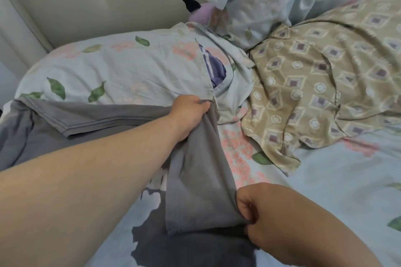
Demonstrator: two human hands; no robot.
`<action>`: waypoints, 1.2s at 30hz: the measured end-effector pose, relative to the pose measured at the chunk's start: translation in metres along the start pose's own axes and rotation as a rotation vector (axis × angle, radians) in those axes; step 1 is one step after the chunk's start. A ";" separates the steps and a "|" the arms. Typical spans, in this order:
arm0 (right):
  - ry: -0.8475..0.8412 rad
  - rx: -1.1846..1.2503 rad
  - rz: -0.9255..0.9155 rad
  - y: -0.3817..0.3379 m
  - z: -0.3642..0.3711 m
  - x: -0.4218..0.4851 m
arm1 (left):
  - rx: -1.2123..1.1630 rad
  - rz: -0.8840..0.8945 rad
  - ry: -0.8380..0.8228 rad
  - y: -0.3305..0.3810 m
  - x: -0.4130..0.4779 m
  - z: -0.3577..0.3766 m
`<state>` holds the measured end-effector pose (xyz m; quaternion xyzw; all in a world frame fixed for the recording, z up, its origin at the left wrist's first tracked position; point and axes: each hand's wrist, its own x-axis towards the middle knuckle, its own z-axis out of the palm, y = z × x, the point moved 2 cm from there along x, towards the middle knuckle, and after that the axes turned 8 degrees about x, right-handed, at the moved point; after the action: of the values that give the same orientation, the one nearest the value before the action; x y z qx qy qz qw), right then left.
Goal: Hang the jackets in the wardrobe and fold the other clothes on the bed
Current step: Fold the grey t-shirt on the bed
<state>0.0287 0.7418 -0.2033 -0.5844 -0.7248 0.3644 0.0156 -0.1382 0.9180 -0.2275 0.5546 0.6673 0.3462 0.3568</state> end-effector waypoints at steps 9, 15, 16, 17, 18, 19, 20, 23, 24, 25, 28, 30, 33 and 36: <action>0.188 0.074 0.148 0.012 -0.003 0.007 | -0.214 -0.040 0.146 -0.012 -0.037 -0.027; 0.526 0.219 -0.004 -0.005 0.014 0.031 | 0.567 0.038 0.078 -0.054 -0.097 -0.040; 0.502 0.208 0.000 -0.006 0.018 0.032 | 0.591 0.057 0.030 -0.048 -0.095 -0.038; 0.476 0.205 0.013 -0.007 0.020 0.033 | 0.604 0.085 -0.006 -0.042 -0.092 -0.037; 0.458 0.204 0.030 -0.006 0.021 0.033 | 0.587 0.095 -0.032 -0.038 -0.088 -0.035; 0.447 0.202 0.050 -0.005 0.020 0.032 | 0.496 0.064 -0.022 -0.036 -0.084 -0.035; 0.438 0.206 0.070 -0.004 0.020 0.032 | 0.325 -0.013 0.017 -0.037 -0.080 -0.037; 0.385 0.246 0.123 -0.002 0.019 0.032 | -0.038 -0.200 0.237 -0.051 -0.077 -0.047; 0.364 0.239 0.137 -0.003 0.019 0.031 | -0.003 -0.223 0.279 -0.055 -0.079 -0.049; 0.346 0.217 0.148 -0.002 0.020 0.032 | 0.046 -0.224 0.292 -0.058 -0.081 -0.048; 0.354 0.125 0.172 -0.004 0.020 0.032 | 0.092 -0.120 0.309 -0.049 -0.096 -0.046; 0.504 0.040 0.099 -0.008 0.021 0.031 | 0.233 0.074 0.335 -0.048 -0.117 -0.052; 0.590 0.006 -0.183 -0.023 0.031 0.034 | 0.642 0.372 0.201 -0.061 -0.170 -0.060; 0.388 -0.146 -0.195 -0.029 0.053 0.047 | 1.021 0.194 0.019 -0.101 -0.205 -0.093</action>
<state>-0.0337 0.7532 -0.2453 -0.5702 -0.7858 0.1886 0.1477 -0.2412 0.6945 -0.2483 0.7142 0.6998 0.0131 0.0012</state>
